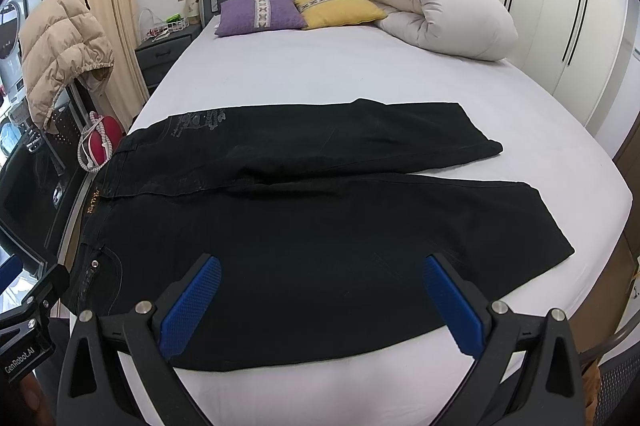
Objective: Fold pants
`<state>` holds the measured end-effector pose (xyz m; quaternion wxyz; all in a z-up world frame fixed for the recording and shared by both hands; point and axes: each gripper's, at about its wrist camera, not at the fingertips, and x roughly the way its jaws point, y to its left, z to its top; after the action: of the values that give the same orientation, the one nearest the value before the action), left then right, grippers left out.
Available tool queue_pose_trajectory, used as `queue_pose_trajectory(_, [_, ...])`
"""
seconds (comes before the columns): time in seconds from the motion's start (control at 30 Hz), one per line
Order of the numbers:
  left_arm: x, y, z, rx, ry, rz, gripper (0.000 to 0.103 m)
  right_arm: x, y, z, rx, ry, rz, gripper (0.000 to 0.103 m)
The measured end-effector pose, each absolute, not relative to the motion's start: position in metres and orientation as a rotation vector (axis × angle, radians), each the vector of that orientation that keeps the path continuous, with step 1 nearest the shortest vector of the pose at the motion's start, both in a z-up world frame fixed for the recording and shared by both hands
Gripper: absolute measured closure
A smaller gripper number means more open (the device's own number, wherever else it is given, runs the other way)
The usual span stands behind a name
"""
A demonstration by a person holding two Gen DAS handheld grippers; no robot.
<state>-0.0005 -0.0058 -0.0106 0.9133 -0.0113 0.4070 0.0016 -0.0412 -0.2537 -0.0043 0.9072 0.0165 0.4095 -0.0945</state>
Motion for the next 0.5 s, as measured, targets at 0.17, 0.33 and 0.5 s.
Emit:
queue_pose_trajectory(0.17, [-0.0005, -0.0064, -0.0114, -0.022, 0.839, 0.002, 0.0, -0.042, -0.2525, -0.0041, 0.032, 0.846, -0.194, 0.0])
queue_pose_trajectory(0.33, [-0.0006, -0.0063, -0.0111, -0.023, 0.839, 0.003, 0.0, -0.0423, -0.2518, -0.0041, 0.03, 0.847, -0.194, 0.0])
queue_pose_trajectory(0.5, [-0.0005, -0.0063, -0.0115, -0.023, 0.84, 0.002, 0.0, -0.0412, -0.2519, -0.0046, 0.029, 0.849, -0.191, 0.0])
